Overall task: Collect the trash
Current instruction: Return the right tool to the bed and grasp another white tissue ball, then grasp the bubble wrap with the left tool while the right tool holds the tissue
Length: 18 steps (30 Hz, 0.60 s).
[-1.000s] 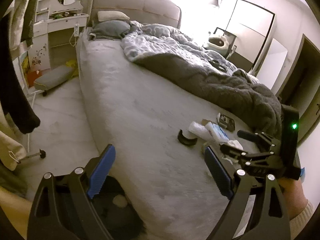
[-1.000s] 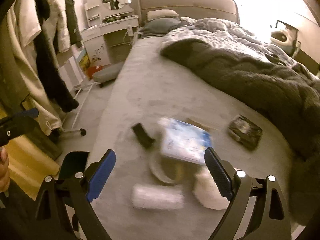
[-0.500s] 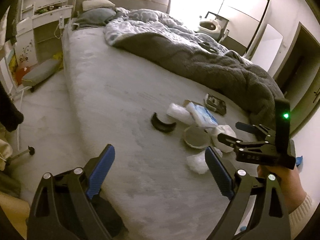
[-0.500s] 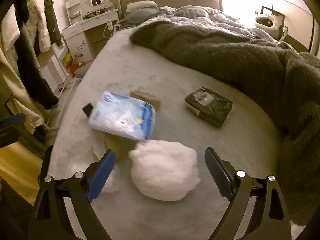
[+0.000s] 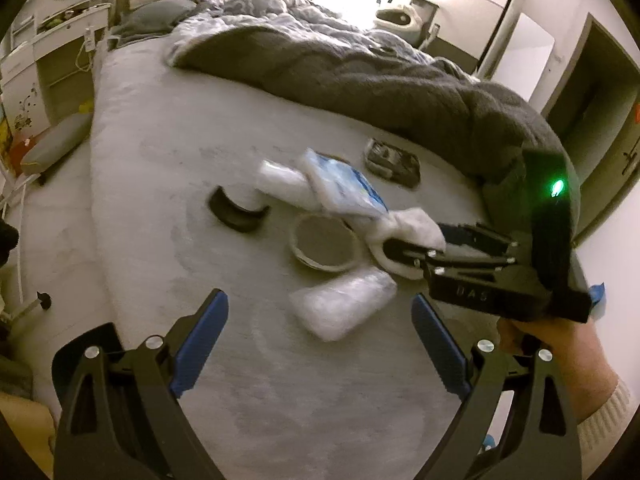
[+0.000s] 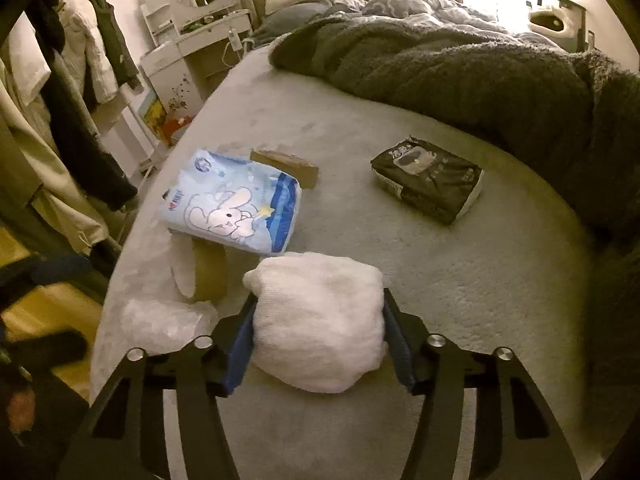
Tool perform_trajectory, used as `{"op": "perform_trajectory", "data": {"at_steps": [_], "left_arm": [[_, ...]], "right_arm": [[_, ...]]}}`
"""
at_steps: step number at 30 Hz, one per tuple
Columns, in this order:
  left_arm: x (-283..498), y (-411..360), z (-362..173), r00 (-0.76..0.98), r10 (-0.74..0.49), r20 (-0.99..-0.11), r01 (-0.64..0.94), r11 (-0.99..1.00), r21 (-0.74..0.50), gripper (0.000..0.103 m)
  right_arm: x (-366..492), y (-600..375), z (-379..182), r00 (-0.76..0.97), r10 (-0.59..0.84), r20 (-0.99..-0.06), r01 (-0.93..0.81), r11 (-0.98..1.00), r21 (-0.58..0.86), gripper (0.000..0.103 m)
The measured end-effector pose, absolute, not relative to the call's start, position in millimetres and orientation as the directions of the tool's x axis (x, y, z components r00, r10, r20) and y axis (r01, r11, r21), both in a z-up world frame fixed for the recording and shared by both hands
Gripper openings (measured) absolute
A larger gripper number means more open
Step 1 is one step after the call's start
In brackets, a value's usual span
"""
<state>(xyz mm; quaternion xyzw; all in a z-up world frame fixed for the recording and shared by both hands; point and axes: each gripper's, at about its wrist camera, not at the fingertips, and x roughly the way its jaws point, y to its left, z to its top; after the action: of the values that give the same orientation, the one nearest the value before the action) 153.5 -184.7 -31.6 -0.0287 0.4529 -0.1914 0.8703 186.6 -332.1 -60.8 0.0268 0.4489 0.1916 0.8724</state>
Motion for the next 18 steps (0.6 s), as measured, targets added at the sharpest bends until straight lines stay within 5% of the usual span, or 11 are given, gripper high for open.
{"op": "perform_trajectory", "data": {"at_steps": [18], "left_arm": [[164,-224,-61,0.532,-0.236,-0.813,0.184,0.97,-0.161,0.094]], "right_arm": [[174,-381,-41,0.588,0.361,-0.723,-0.263,0.932,0.251,0.057]]}}
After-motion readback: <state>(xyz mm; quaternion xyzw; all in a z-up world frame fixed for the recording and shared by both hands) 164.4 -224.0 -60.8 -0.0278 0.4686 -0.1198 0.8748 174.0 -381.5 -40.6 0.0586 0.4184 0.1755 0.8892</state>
